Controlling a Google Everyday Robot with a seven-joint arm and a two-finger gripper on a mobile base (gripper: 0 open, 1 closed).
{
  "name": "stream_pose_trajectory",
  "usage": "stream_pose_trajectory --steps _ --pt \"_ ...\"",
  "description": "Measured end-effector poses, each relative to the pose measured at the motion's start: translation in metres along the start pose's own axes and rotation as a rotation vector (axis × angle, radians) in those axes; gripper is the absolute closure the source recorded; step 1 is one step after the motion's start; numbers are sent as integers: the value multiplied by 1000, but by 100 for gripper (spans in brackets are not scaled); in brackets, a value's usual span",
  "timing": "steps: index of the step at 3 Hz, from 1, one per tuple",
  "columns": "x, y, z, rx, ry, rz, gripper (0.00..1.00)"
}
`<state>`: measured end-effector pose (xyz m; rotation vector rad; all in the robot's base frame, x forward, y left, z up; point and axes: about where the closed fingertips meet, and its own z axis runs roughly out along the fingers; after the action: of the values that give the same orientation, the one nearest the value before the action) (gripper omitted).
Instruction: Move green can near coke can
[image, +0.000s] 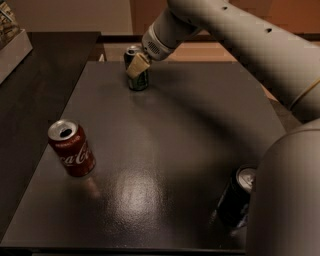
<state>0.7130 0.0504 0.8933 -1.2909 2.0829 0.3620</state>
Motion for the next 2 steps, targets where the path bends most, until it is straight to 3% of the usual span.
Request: stream_pose_trajectory --steps 1,2 --pt "1 11 -13 -38 -36 -58 87" --pt "7 35 -39 -113 -86 -158 100"
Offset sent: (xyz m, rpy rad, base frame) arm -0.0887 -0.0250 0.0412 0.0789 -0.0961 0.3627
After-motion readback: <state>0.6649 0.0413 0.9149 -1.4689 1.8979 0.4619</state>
